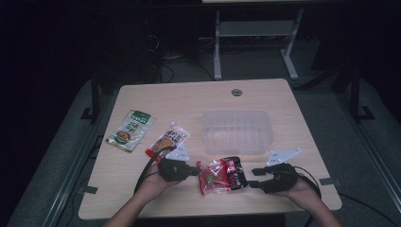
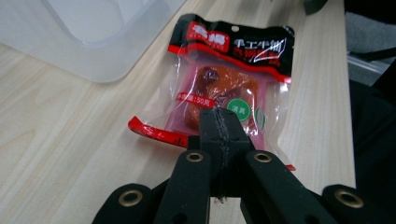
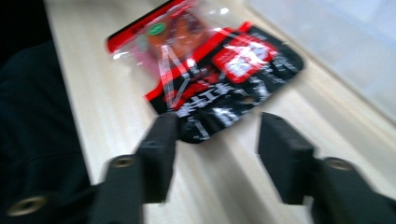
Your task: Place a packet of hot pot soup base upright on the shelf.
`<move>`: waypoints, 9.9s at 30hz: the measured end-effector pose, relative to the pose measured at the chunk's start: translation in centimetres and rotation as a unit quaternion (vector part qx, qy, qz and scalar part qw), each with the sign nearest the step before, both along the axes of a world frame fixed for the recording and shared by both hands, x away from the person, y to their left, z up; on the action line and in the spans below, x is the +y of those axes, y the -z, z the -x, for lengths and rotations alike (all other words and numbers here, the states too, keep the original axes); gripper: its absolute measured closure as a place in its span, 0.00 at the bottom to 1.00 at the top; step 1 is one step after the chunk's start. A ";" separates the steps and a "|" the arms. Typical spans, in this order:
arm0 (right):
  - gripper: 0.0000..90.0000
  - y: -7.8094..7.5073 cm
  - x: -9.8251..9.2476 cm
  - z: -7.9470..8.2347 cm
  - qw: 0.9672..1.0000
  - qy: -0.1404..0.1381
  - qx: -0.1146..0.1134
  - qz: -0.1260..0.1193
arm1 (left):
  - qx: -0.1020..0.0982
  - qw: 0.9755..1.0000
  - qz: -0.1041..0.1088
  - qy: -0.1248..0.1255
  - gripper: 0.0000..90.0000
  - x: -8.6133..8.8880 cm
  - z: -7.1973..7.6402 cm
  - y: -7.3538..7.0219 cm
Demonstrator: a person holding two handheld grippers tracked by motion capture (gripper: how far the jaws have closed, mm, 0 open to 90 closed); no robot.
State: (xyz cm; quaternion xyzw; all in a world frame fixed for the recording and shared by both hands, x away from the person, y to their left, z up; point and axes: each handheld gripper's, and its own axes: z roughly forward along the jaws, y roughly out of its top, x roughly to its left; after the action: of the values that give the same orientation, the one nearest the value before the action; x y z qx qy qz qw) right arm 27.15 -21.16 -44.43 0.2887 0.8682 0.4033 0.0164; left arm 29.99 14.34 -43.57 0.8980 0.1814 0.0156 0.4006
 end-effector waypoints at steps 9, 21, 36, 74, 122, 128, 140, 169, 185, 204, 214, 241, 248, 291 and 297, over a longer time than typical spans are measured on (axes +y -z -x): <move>0.30 0.4 0.0 -0.4 1.000 0.023 0.005 0.008 | -0.004 1.000 -0.016 0.003 1.00 -0.5 -0.3 0.7; 0.22 0.3 0.3 -0.5 1.000 0.025 0.006 0.004 | 0.006 0.999 -0.041 0.006 1.00 -0.8 -0.5 1.8; 0.20 -0.8 0.6 -0.6 0.999 0.018 0.010 -0.049 | 0.015 0.998 -0.056 0.009 1.00 -1.0 -0.5 2.5; 0.52 0.6 5.7 -4.7 0.995 -0.014 0.085 -0.051 | 0.023 0.998 -0.050 0.008 1.00 -0.9 -0.7 2.6; 1.00 -2.5 6.8 -2.3 0.973 -0.128 0.045 -0.189 | -0.008 0.999 -0.044 0.009 1.00 -1.6 0.3 1.2; 1.00 -3.0 7.4 -1.9 0.966 -0.141 0.050 -0.209 | -0.019 0.999 -0.038 0.013 1.00 -2.2 0.8 0.8; 1.00 -3.8 6.0 -2.0 0.969 -0.115 0.024 -0.216 | -0.027 0.999 -0.025 0.013 1.00 -1.5 0.9 0.1; 1.00 -7.7 1.8 -2.6 0.977 -0.052 -0.038 -0.205 | 0.005 0.999 -0.026 -0.019 0.91 2.1 0.2 -0.2; 1.00 -10.3 -0.2 -4.2 0.980 -0.023 -0.062 -0.188 | 0.050 0.997 -0.015 -0.051 0.43 5.0 0.0 -0.6; 1.00 -11.8 -3.6 -7.1 0.981 0.054 -0.092 -0.162 | 0.026 0.997 -0.012 -0.068 0.40 6.7 0.1 -0.3; 1.00 -11.1 -5.6 -7.2 0.980 0.090 -0.094 -0.151 | 0.029 0.997 -0.013 -0.068 0.40 6.8 0.1 -0.1; 0.99 -9.8 -6.0 -7.5 0.982 0.117 -0.086 -0.122 | 0.037 0.997 -0.017 -0.063 0.40 6.8 0.1 0.2; 0.99 -9.6 -5.8 -7.6 0.982 0.116 -0.084 -0.121 | 0.044 0.997 -0.017 -0.065 0.40 6.7 0.1 0.3; 0.99 -7.2 -4.0 -8.9 0.986 0.123 -0.057 -0.092 | 0.055 0.996 -0.022 -0.063 0.39 6.8 0.0 0.5; 0.99 -6.9 -4.0 -9.0 0.986 0.127 -0.054 -0.094 | 0.055 0.996 -0.023 -0.062 0.39 6.8 0.0 0.5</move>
State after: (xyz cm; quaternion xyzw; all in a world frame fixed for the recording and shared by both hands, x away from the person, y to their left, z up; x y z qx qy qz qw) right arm 36.16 -25.19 -37.51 0.3747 0.7804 0.4929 0.0874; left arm 30.00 21.16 -44.11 0.8933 0.2581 -0.0045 0.3680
